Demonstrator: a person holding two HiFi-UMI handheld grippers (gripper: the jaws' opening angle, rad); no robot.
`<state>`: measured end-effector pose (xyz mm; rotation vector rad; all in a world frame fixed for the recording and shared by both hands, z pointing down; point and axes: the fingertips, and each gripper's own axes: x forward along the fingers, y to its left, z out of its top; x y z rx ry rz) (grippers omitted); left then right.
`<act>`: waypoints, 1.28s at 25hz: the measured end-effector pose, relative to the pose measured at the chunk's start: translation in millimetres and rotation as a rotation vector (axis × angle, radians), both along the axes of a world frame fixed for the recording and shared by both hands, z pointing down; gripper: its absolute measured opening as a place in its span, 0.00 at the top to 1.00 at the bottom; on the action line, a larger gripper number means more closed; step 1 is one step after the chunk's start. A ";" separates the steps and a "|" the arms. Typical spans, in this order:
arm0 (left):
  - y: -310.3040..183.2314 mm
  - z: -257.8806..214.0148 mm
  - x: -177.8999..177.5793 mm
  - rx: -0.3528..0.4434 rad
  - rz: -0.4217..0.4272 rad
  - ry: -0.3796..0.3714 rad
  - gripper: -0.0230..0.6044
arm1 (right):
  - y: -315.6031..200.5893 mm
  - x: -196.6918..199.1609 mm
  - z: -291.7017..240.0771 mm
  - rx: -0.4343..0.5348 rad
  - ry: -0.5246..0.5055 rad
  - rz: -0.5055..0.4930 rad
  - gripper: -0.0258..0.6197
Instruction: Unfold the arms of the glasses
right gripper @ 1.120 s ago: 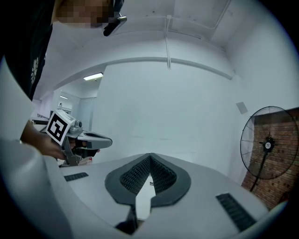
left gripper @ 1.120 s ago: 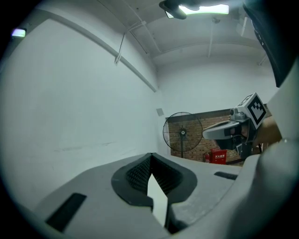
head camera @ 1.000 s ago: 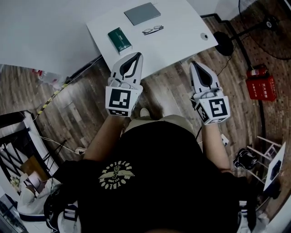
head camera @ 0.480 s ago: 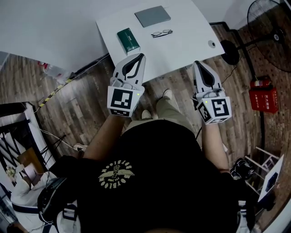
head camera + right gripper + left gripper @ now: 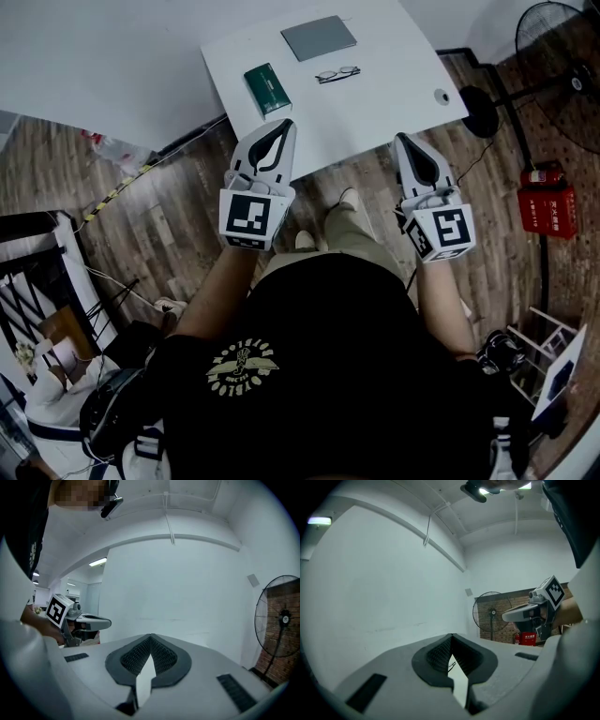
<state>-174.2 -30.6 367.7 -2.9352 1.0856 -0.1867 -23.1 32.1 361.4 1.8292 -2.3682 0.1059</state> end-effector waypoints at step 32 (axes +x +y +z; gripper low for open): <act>-15.0 27.6 42.2 -0.044 0.042 -0.039 0.96 | -17.5 33.8 21.6 -0.042 0.000 0.016 0.96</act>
